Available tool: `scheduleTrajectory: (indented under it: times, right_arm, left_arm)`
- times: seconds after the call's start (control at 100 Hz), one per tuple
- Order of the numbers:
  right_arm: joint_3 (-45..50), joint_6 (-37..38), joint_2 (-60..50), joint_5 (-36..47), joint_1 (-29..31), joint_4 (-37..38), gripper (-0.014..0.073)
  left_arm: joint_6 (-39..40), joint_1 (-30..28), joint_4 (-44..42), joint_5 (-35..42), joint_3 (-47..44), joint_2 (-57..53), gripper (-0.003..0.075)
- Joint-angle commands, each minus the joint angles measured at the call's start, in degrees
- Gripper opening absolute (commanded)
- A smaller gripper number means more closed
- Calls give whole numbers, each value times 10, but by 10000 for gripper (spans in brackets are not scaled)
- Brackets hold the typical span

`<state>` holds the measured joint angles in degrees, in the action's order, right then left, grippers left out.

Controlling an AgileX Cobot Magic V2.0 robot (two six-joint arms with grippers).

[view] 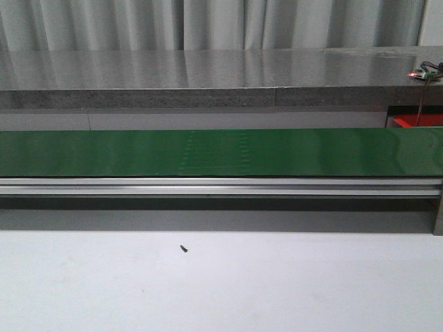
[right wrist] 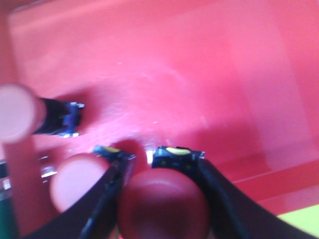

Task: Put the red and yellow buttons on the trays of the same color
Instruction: 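Place the second red button on the red tray, open the right gripper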

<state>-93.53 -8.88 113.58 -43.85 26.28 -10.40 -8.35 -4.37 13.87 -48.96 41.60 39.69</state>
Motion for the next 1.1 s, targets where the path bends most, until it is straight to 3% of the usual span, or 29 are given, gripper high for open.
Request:
scheduleTrajectory:
  times: [0.0, 0.48, 0.82, 0.92, 1.09]
  right_arm:
    - [-32, -1, -23, 21, 7, -4, 175]
    - [-187, -1, 84, -49, 8, -18, 175]
    - [-213, -1, 125, -48, 8, -35, 178]
    - [-214, -1, 127, -46, 8, -35, 268]
    - [-223, -1, 127, -48, 8, -35, 588]
  left_arm:
    - [0, 4, 11, 34, 16, 0, -20]
    - [0, 4, 11, 34, 16, 0, -20]
    - [0, 4, 11, 34, 16, 0, -20]
    - [0, 4, 11, 34, 16, 0, -20]
    - [0, 4, 11, 34, 16, 0, -20]
